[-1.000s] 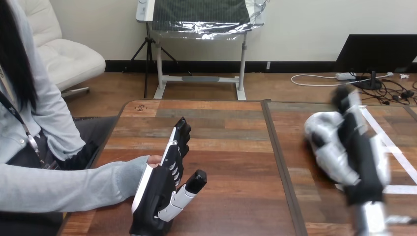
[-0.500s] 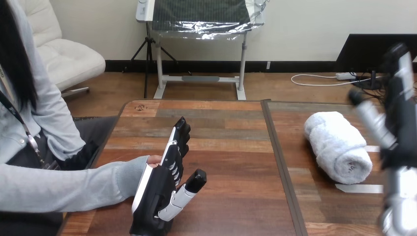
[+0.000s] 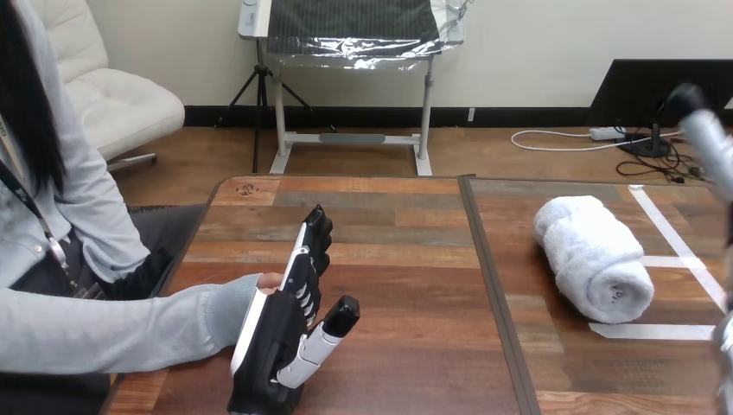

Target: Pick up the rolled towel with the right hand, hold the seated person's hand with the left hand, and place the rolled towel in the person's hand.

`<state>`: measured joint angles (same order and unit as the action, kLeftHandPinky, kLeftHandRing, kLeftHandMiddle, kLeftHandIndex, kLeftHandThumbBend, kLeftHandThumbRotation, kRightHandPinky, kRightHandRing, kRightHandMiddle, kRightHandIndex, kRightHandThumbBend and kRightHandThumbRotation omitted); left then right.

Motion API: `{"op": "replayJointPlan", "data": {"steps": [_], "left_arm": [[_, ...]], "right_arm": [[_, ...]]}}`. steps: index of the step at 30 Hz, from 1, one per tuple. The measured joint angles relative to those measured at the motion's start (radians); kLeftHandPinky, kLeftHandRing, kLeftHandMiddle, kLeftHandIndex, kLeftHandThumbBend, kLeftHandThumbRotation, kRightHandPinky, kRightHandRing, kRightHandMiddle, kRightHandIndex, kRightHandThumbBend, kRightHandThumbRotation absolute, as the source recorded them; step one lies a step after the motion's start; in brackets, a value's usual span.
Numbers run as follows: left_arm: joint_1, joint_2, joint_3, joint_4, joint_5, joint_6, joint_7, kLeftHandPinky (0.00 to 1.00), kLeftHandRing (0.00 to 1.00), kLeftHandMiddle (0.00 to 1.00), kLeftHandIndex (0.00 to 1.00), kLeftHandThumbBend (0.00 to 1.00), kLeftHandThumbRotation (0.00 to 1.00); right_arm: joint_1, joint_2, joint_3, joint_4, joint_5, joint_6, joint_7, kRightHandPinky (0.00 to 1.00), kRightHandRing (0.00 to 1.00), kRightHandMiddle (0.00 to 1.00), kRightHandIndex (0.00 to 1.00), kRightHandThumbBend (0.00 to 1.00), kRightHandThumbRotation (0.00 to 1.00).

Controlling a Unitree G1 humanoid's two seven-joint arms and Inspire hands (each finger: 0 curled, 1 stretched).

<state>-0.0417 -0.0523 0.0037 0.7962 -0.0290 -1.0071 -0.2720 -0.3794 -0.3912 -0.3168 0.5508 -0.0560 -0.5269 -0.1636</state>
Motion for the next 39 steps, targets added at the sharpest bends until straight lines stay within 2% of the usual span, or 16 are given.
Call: {"op": "replayJointPlan", "data": {"steps": [11, 19, 24, 30, 35, 39], "left_arm": [[0.000, 0.000, -0.001, 0.007, -0.006, 0.000, -0.016, 0.97, 1.00, 1.00, 1.00, 1.00, 0.79], [0.000, 0.000, -0.004, 0.009, -0.007, 0.000, -0.032, 0.95, 1.00, 1.00, 1.00, 1.00, 0.80], [0.000, 0.000, -0.007, 0.010, -0.007, 0.000, -0.038, 0.95, 1.00, 1.00, 1.00, 1.00, 0.80], [0.000, 0.000, -0.010, 0.016, -0.009, 0.000, -0.049, 0.94, 0.99, 1.00, 1.00, 1.00, 0.80], [0.000, 0.000, -0.015, 0.020, -0.011, 0.000, -0.053, 0.93, 0.99, 1.00, 1.00, 1.00, 0.80], [0.000, 0.001, -0.020, 0.024, -0.018, 0.000, -0.058, 0.92, 0.98, 1.00, 1.00, 1.00, 0.80]], "right_arm": [[-0.101, -0.077, 0.001, 0.057, -0.032, 0.109, -0.035, 1.00, 1.00, 1.00, 1.00, 1.00, 0.61], [-0.197, -0.130, 0.012, 0.165, -0.047, 0.188, -0.029, 1.00, 1.00, 1.00, 1.00, 1.00, 0.60], [-0.259, -0.163, 0.038, 0.255, -0.076, 0.232, -0.031, 0.99, 1.00, 1.00, 1.00, 1.00, 0.59], [-0.331, -0.191, 0.079, 0.376, -0.119, 0.282, -0.031, 0.91, 0.98, 1.00, 1.00, 1.00, 0.60], [-0.385, -0.206, 0.114, 0.471, -0.151, 0.332, -0.028, 0.77, 0.90, 0.96, 1.00, 1.00, 0.60], [-0.426, -0.206, 0.134, 0.544, -0.161, 0.370, -0.020, 0.70, 0.87, 0.94, 1.00, 1.00, 0.59]]}}
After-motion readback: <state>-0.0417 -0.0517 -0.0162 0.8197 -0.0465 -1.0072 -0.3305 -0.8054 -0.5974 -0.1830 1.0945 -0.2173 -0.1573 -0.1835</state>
